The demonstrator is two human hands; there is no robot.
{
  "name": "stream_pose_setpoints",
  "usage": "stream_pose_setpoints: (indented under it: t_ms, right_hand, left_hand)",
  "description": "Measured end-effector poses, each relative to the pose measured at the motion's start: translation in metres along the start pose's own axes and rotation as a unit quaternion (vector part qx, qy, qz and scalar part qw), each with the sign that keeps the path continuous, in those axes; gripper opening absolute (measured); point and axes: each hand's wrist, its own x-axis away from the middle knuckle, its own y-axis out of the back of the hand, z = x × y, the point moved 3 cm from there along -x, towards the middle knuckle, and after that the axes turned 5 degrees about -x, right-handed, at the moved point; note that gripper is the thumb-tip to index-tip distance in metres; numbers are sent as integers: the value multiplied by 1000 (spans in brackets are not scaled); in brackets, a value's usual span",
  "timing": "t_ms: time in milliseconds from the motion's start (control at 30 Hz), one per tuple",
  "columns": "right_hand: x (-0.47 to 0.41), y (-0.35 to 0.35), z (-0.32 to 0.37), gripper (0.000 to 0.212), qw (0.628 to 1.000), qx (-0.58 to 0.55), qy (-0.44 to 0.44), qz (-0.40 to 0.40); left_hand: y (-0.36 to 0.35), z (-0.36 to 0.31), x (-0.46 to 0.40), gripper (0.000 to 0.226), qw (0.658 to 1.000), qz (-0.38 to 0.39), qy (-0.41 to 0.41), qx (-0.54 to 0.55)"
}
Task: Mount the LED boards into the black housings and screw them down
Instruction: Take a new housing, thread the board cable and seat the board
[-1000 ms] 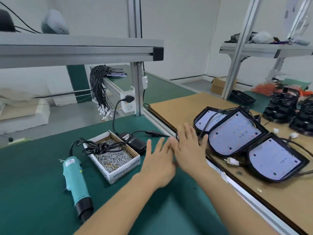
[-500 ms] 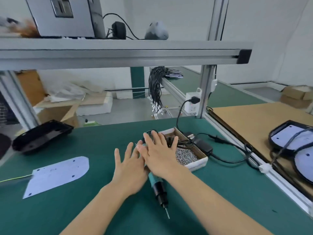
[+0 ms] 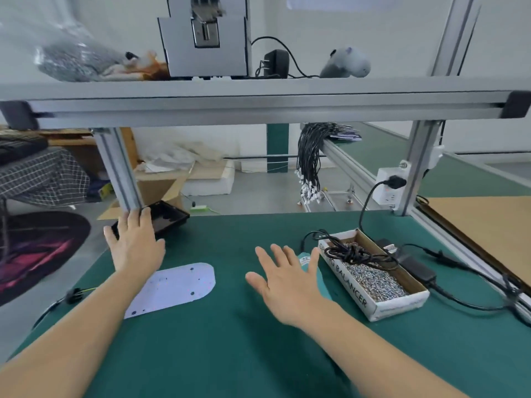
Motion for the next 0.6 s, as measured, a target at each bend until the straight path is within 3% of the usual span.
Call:
stream_pose_setpoints:
  t_ms: [100, 200, 300, 433, 500, 600]
  right_hand:
    - [4, 3, 3, 60, 1000, 8, 16, -12]
    - [7, 5, 5, 60, 1000, 10, 21, -19]
    - [7, 9, 6, 59, 1000, 1, 24, -19]
    - [-1, 16, 13, 60, 992, -122, 37, -17]
    - [-8, 17, 22, 62, 970, -240, 32, 11]
    - [-17, 15, 40, 64, 961, -273, 31, 41]
  left_hand:
    - [-14, 22, -30, 68, 993, 98, 12, -59]
    - [-35, 22, -37, 50, 978, 190, -37, -83]
    - [-42, 22, -33, 27, 983, 137, -59, -104]
    - [-27, 18, -35, 22, 996, 52, -49, -56]
    - [-23, 18, -34, 21, 994, 73, -65, -40]
    - [-31, 17, -20, 18, 980, 138, -122, -78]
